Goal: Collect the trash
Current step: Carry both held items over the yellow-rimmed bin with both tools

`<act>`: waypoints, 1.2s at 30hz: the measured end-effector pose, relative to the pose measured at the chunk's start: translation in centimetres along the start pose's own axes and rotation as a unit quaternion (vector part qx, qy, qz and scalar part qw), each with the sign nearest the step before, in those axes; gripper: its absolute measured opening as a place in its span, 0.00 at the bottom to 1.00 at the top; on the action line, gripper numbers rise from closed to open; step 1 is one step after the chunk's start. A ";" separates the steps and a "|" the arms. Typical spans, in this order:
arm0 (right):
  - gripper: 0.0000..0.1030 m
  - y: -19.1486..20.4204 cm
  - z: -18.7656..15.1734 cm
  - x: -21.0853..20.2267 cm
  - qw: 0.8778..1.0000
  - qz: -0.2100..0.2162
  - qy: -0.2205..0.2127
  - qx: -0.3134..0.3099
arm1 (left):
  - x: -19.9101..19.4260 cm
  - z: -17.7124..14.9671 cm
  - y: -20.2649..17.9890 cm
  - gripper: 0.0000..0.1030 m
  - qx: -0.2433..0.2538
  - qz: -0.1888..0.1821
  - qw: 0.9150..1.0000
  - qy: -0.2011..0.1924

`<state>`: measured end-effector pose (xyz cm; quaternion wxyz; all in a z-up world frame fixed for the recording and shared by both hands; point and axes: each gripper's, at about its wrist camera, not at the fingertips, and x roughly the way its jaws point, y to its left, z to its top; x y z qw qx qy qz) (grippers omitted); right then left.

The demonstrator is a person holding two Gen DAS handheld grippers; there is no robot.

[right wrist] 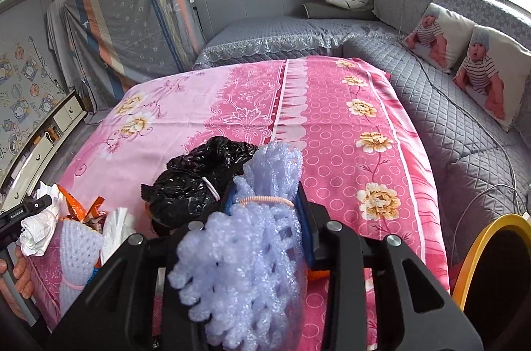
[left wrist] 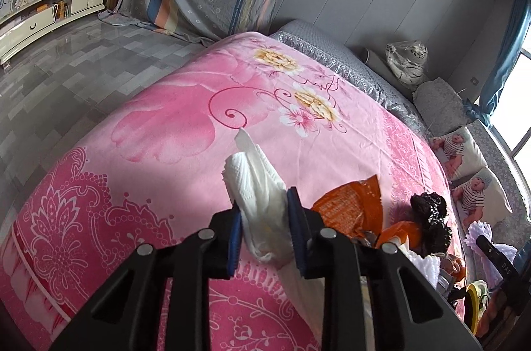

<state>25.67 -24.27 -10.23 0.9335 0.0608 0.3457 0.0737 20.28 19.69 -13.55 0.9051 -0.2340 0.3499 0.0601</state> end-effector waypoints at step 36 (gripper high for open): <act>0.31 -13.1 -2.6 -23.2 0.964 -0.133 -0.216 0.075 | -16.2 -1.4 -32.9 0.23 0.264 -0.242 0.927 -0.110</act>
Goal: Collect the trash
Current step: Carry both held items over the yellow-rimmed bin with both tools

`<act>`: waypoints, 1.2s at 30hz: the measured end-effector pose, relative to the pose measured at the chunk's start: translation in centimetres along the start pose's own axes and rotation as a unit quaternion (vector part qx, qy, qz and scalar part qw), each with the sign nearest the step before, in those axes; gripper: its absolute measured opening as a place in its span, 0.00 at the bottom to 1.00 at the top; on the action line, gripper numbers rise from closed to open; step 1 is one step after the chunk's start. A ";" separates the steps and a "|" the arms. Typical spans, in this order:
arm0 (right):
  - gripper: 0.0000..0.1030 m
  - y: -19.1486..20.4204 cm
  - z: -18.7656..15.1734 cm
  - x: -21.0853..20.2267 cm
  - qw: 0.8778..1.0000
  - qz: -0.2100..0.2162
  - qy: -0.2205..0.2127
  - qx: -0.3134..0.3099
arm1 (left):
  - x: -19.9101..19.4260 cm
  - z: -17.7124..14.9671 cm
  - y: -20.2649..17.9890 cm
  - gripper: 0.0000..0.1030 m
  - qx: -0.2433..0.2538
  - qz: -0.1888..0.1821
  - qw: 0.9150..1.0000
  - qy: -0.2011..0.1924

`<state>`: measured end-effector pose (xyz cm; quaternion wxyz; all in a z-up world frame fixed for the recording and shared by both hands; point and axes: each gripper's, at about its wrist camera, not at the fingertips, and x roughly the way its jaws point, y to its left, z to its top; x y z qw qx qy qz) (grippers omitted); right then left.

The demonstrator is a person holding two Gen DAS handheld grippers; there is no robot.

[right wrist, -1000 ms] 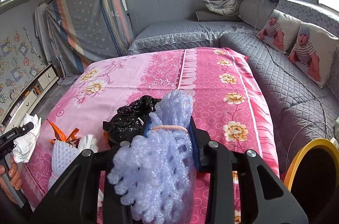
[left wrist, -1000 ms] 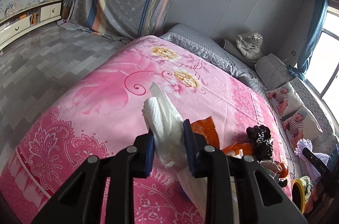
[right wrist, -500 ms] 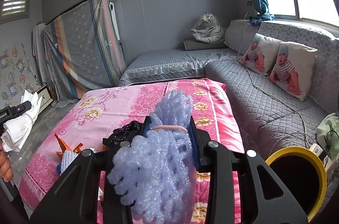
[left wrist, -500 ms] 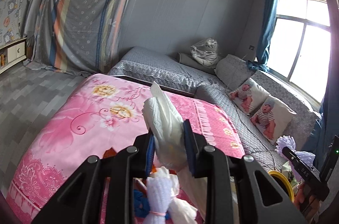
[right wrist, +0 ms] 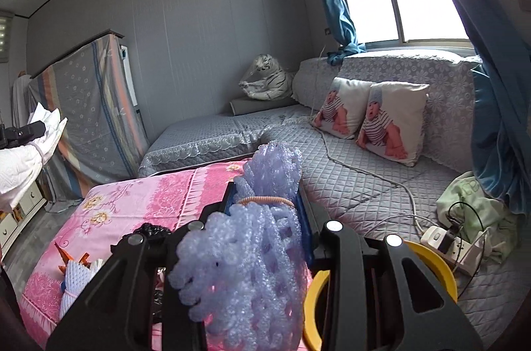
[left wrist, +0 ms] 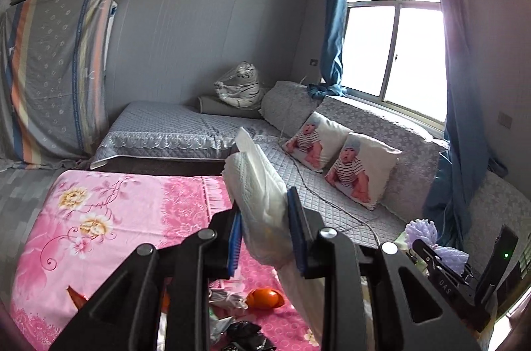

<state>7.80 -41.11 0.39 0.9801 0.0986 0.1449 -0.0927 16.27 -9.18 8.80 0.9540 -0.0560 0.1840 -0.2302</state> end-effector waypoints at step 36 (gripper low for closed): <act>0.32 -19.3 -9.2 6.2 0.970 -0.176 0.123 0.113 | 22.9 -17.2 -21.3 0.24 0.121 -0.203 0.943 0.236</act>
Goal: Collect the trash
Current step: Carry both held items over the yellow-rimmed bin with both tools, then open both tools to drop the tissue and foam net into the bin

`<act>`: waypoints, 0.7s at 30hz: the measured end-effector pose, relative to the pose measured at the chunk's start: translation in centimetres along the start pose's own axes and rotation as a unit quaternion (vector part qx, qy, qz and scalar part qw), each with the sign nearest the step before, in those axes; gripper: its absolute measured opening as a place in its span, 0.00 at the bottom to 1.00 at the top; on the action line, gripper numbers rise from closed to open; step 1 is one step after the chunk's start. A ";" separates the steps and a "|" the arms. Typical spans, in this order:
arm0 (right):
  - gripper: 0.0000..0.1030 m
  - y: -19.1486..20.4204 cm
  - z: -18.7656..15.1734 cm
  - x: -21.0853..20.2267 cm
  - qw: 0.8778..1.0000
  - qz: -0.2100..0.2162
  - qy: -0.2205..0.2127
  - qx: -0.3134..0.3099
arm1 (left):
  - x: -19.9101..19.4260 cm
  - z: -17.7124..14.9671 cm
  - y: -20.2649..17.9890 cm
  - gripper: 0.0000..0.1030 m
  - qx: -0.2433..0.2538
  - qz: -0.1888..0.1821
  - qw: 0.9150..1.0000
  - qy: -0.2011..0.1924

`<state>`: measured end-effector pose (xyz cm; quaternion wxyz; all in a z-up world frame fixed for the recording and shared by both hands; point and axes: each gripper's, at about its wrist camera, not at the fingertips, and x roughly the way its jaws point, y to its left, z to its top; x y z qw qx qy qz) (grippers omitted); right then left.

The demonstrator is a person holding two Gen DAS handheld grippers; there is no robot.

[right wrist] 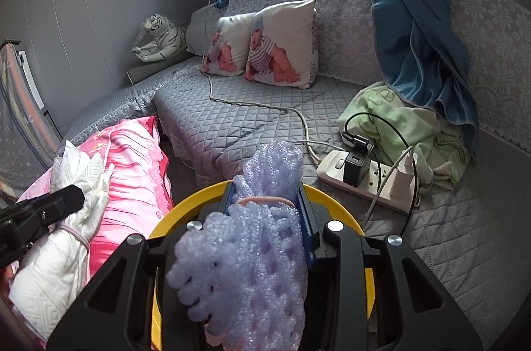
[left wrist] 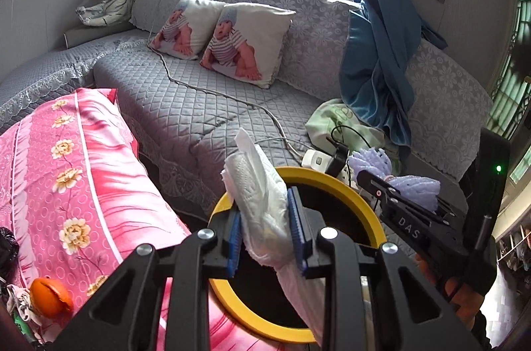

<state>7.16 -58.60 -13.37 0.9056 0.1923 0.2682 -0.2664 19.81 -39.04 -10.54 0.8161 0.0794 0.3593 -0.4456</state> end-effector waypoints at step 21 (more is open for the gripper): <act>0.56 -1.7 -0.8 2.3 0.999 0.001 0.035 0.037 | 3.4 -1.9 1.8 0.55 -0.048 -0.006 0.998 0.037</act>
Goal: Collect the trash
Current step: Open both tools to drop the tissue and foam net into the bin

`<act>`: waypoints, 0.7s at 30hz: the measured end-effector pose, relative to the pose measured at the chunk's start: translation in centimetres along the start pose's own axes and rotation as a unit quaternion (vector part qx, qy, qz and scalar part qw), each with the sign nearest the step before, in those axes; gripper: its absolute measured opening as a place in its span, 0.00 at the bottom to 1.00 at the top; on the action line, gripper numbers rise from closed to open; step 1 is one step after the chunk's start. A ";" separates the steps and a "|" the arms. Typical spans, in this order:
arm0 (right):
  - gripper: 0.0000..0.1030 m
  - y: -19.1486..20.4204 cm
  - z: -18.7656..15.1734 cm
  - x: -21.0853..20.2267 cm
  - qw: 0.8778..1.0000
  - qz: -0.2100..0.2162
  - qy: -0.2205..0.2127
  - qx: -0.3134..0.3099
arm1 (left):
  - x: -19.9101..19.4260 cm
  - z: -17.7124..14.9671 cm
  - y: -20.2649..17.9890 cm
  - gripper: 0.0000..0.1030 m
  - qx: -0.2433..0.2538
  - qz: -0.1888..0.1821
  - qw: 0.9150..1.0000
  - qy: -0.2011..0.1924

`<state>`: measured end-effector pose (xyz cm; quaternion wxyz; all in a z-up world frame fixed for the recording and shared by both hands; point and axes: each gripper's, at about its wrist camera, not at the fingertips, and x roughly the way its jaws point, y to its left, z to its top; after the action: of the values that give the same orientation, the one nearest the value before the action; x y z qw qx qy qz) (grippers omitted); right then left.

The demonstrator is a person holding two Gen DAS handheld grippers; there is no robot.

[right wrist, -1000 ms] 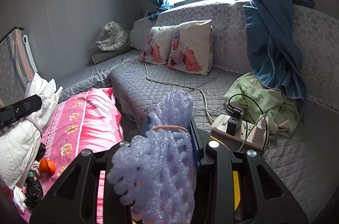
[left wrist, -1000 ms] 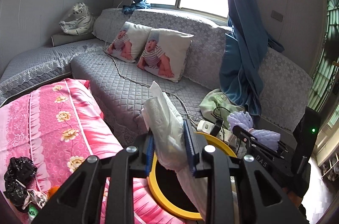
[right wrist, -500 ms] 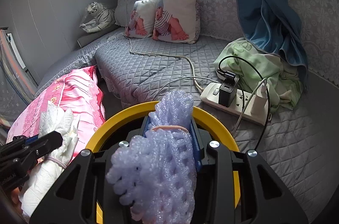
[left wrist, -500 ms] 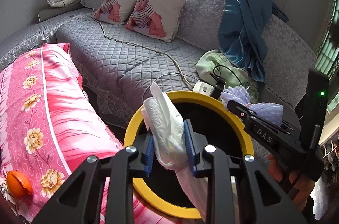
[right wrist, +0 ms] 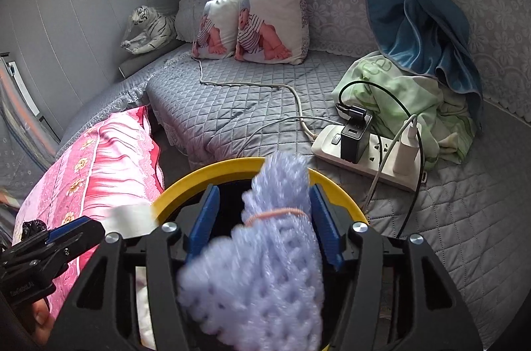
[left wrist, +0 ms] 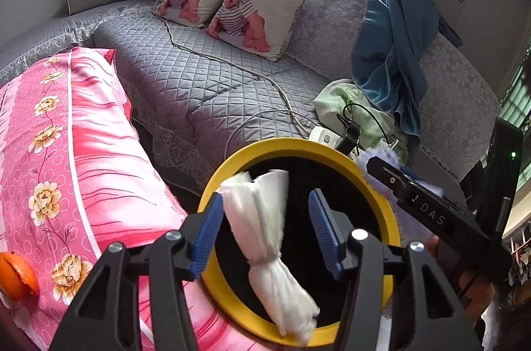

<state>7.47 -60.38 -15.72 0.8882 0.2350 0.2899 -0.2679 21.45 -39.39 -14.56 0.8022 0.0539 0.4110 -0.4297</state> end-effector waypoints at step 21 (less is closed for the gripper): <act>0.59 7.8 0.1 -8.9 0.988 0.083 -0.105 -0.071 | -17.9 0.7 9.1 0.64 -0.080 0.110 0.978 -0.160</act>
<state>6.14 -51.56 -7.93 0.9473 0.1653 0.1925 -0.1956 23.36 -22.47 -3.89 0.9018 -0.0354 0.3016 -0.3074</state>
